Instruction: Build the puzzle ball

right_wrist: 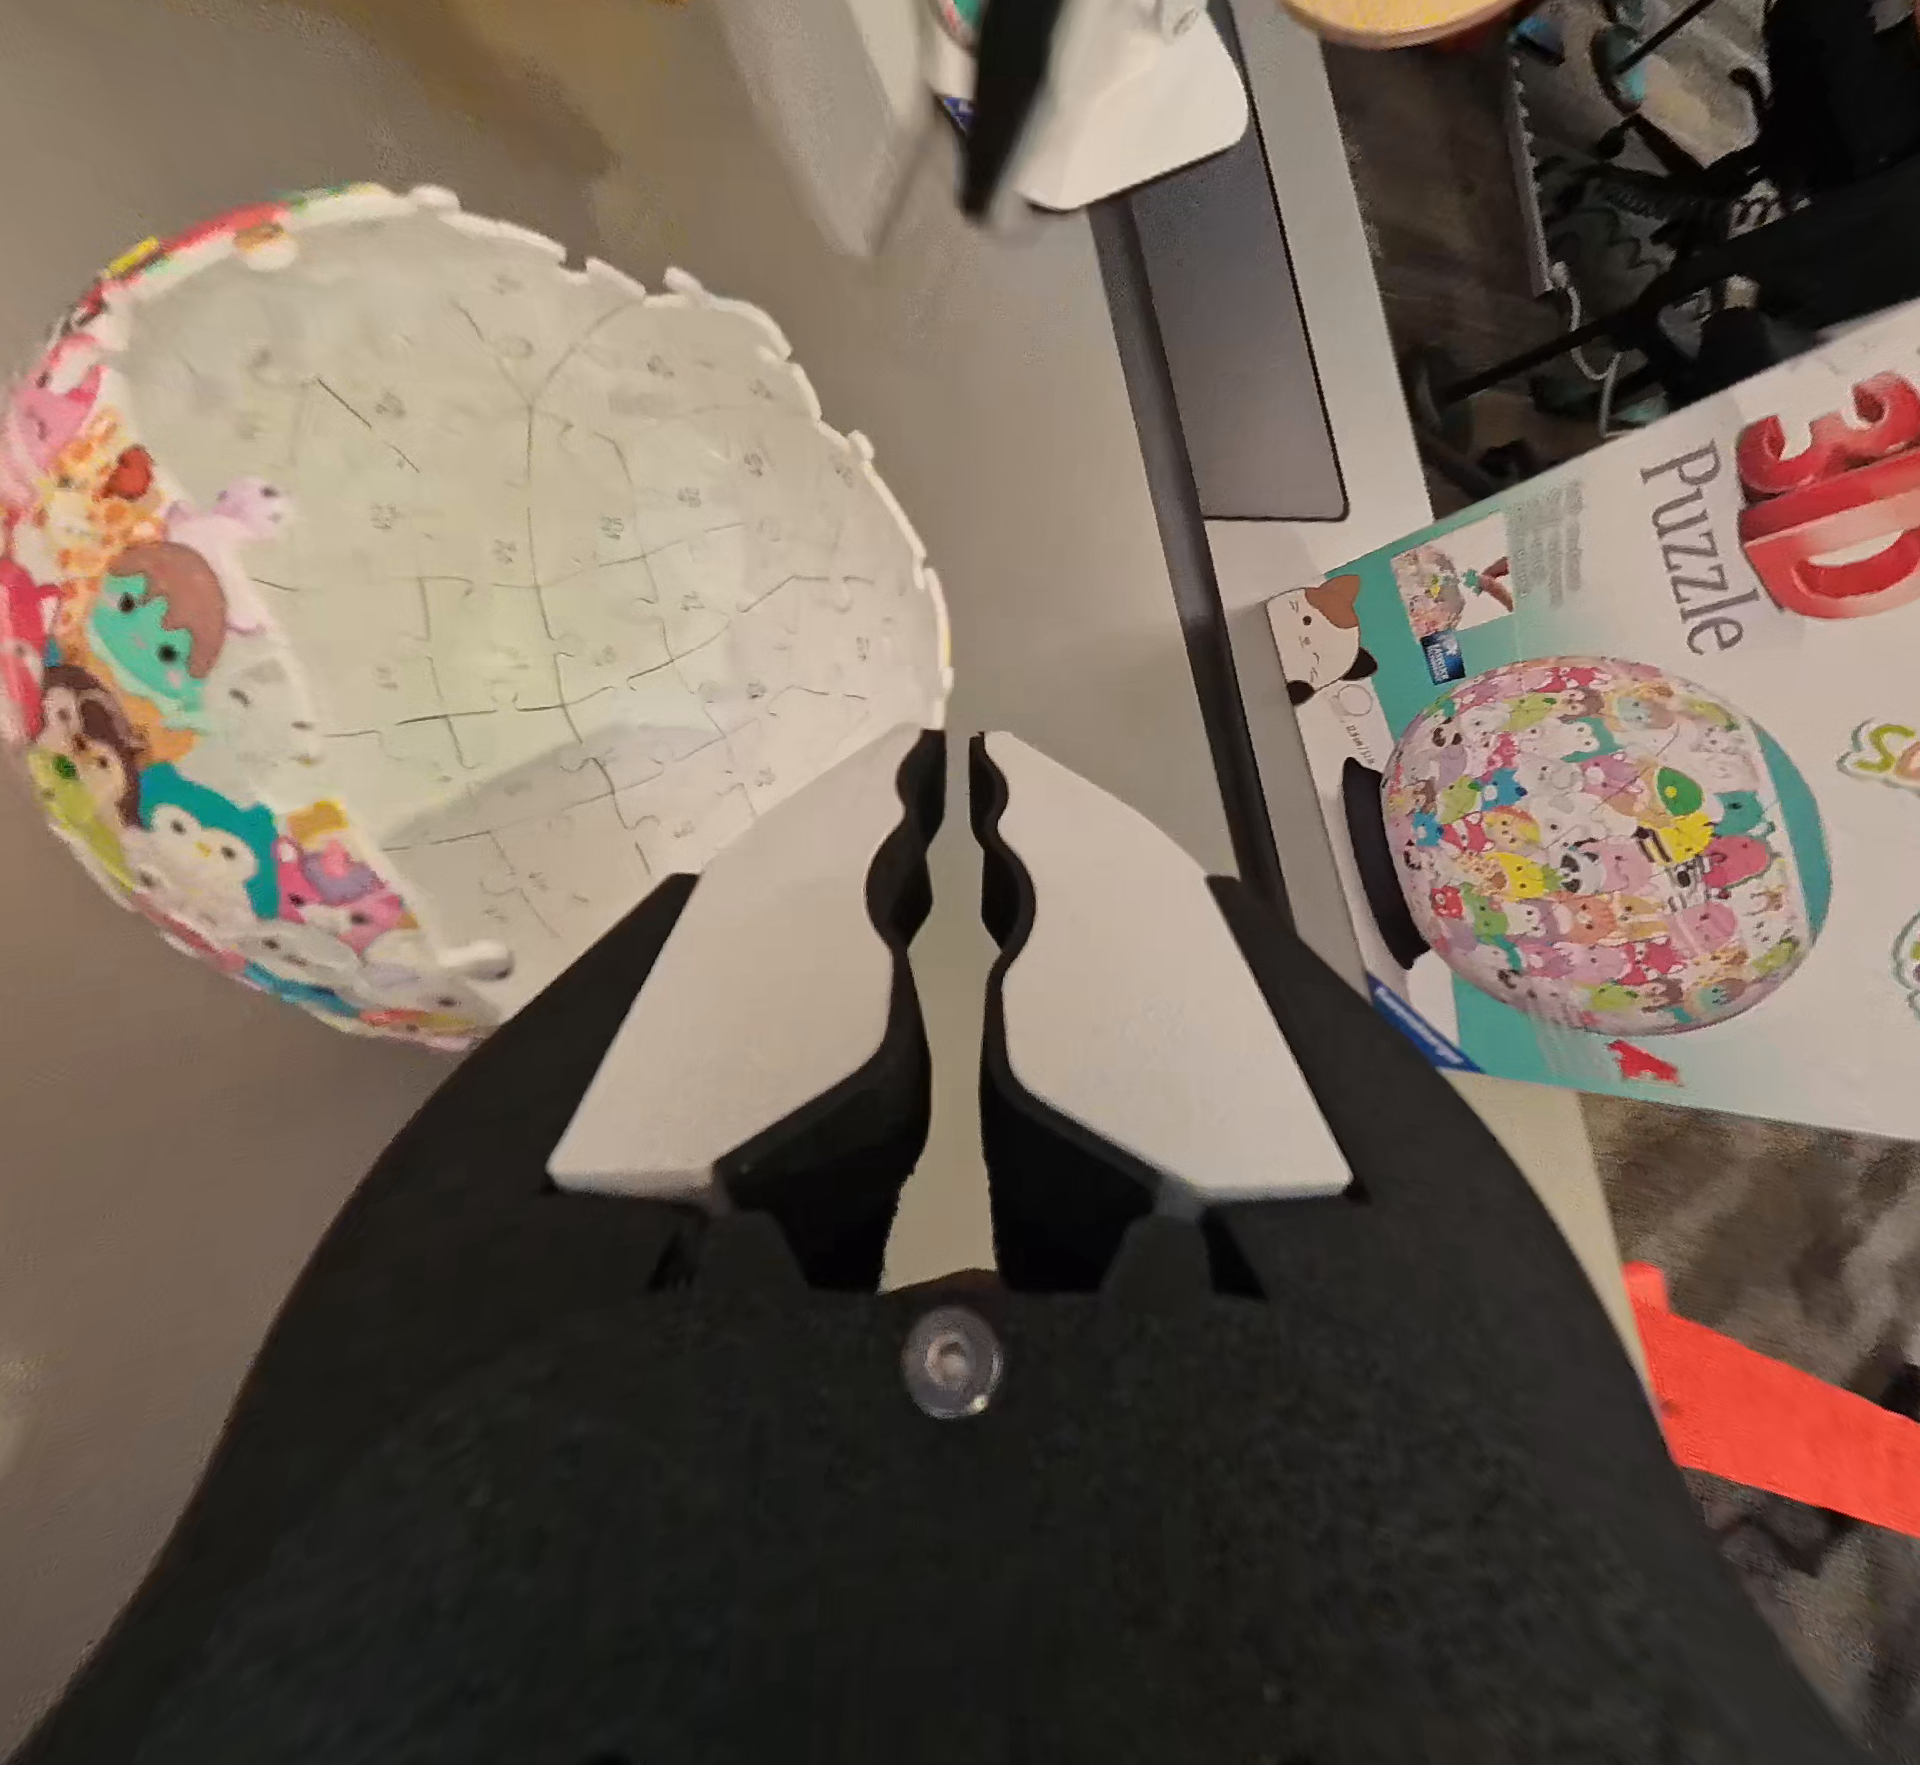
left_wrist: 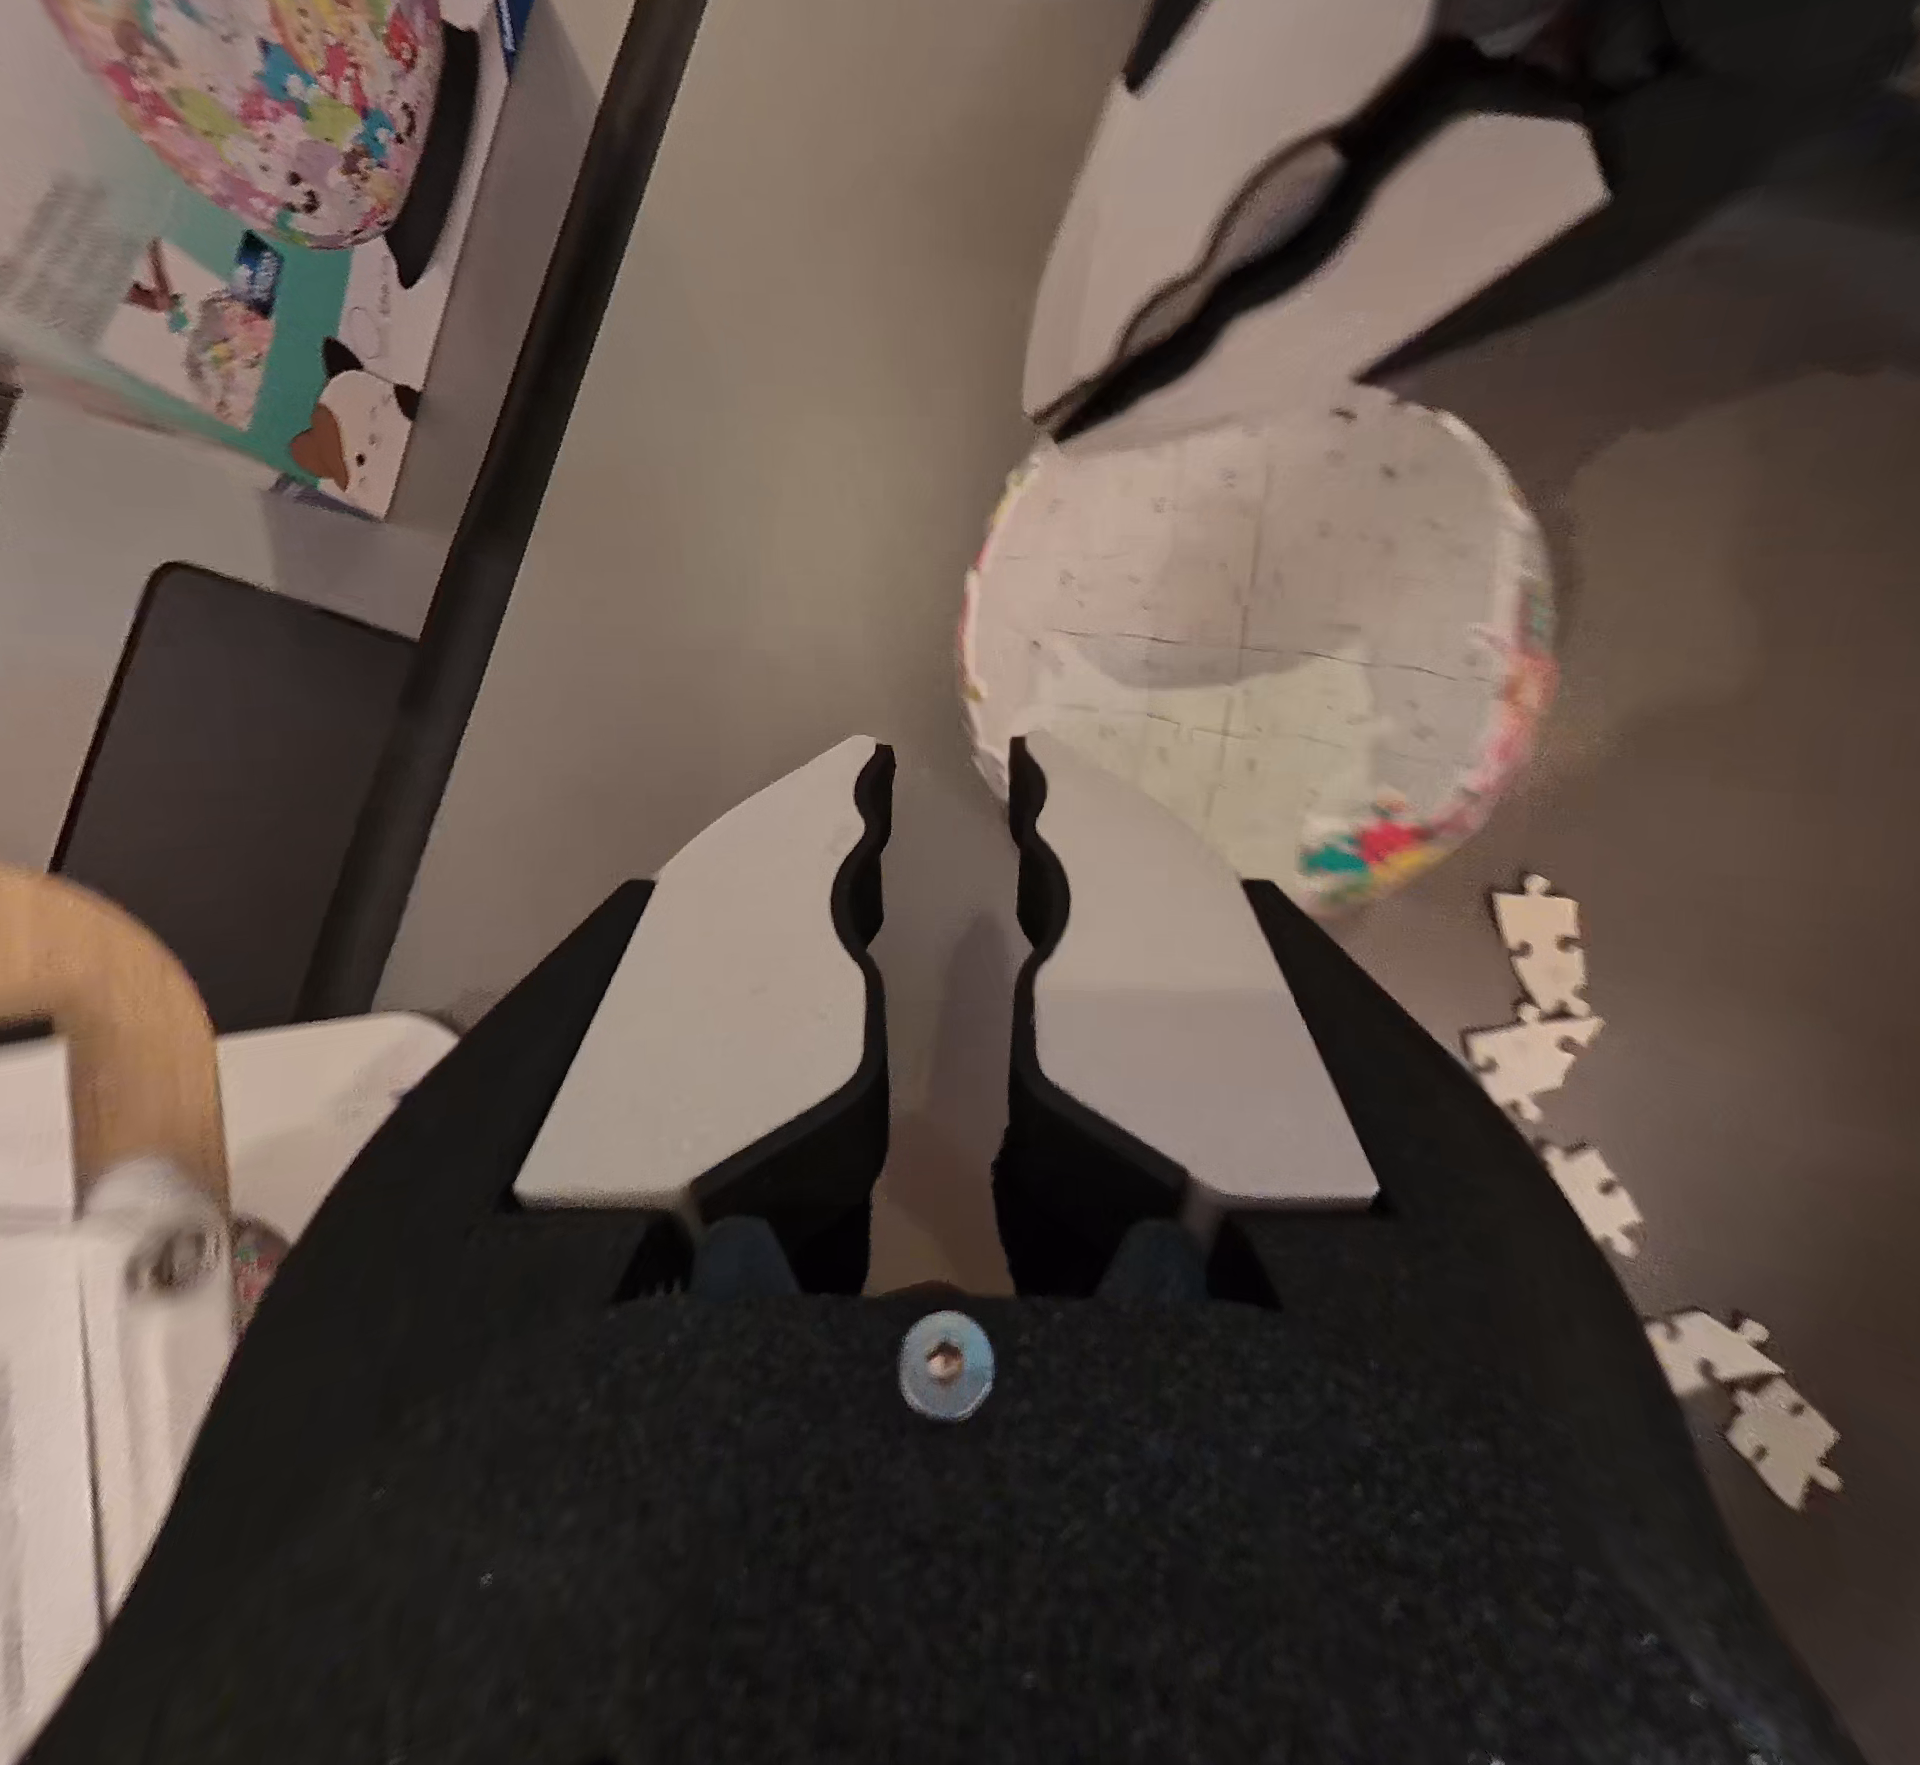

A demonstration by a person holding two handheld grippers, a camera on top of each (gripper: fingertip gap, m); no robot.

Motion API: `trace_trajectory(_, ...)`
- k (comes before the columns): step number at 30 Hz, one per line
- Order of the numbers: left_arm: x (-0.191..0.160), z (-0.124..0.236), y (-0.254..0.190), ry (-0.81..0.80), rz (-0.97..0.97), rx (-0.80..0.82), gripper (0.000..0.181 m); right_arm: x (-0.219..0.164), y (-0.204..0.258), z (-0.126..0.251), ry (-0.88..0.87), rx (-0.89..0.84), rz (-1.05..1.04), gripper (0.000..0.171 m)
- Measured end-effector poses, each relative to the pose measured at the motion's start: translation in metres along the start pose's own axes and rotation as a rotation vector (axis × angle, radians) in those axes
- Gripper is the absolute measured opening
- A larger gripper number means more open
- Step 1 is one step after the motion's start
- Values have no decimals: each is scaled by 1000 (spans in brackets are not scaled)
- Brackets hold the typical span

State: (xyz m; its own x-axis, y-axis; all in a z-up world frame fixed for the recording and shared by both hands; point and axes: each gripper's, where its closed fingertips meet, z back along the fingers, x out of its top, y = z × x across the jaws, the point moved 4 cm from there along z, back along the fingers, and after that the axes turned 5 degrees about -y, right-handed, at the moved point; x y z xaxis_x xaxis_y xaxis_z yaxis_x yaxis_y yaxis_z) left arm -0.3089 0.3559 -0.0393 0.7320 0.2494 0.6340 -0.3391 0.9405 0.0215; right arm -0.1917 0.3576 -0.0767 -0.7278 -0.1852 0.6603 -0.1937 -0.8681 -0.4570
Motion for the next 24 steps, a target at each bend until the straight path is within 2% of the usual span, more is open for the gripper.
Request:
trace_trajectory(3,-5,42,-35,-112,82,57,21,-1,-6,7,-19,64,-113,5)
trace_trajectory(5,-12,66,-68,-188,159,108,23,-5,-9,8,34,117,-198,10)
trace_trajectory(7,-13,82,-107,-333,226,179,27,-7,-11,6,90,139,-245,10)
trace_trajectory(9,-13,88,-150,-515,301,218,28,1,-9,4,71,145,-272,10)
trace_trajectory(10,-13,85,-169,-600,333,236,28,6,-6,4,62,158,-277,9)
trace_trajectory(12,-10,66,-206,-742,367,175,28,10,-2,2,82,166,-270,9)
trace_trajectory(15,-1,18,-251,-800,352,-89,29,10,1,0,119,149,-255,10)
trace_trajectory(17,6,-5,-261,-825,305,-175,36,10,1,-1,135,134,-246,10)
trace_trajectory(21,24,-35,-273,-906,161,-251,36,4,0,-2,178,91,-215,10)
trace_trajectory(24,34,-54,-282,-904,127,-305,36,1,0,-5,189,83,-215,10)
